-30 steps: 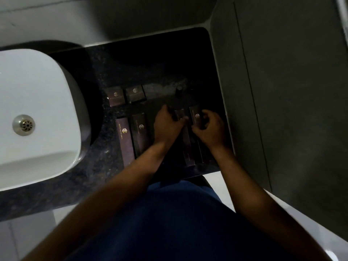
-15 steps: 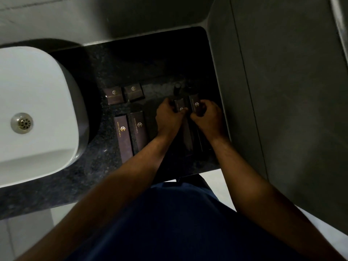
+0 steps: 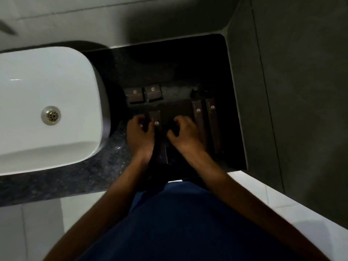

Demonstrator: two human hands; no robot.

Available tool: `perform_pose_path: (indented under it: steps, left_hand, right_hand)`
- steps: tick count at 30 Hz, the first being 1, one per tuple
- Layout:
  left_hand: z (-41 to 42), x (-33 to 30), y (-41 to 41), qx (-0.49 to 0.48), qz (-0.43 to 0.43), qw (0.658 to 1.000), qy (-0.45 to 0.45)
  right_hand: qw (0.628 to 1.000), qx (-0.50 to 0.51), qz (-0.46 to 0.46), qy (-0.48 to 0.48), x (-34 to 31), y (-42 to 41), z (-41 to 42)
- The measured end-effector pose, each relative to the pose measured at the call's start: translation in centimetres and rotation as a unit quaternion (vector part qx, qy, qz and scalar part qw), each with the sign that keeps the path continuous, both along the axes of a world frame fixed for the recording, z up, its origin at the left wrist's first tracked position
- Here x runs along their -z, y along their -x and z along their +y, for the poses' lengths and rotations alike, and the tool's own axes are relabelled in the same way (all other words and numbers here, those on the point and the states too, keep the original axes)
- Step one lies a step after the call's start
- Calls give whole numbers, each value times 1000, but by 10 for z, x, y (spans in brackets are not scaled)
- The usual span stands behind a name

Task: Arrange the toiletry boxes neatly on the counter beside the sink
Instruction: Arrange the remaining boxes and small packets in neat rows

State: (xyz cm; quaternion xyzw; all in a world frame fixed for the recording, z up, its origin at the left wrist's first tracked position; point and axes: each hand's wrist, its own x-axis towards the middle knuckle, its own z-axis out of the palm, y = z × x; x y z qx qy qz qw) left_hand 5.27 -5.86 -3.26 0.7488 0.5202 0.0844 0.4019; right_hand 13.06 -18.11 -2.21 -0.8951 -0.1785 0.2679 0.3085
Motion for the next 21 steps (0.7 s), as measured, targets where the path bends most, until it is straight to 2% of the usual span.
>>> perform_pose_path:
  steps: [2, 4, 9, 17, 19, 21]
  left_hand:
    - [9, 3, 33, -16, 36, 999, 4]
    - [8, 6, 47, -9, 27, 999, 42]
    - [3, 12, 52, -4, 28, 996, 81]
    - [2, 13, 45, -11, 48, 995, 86]
    - [11, 6, 39, -21, 19, 997, 72]
    - [32, -2, 23, 35, -22, 999, 4]
  right_hand:
    - [995, -40, 66, 62, 8, 27, 25]
    - [993, -50, 62, 83, 15, 43, 36]
    - [996, -14, 50, 78, 24, 40, 34]
    - [994, 4, 65, 89, 22, 27, 23]
    - [997, 32, 22, 66, 16, 19, 26]
    - [997, 5, -75, 26, 13, -2, 37]
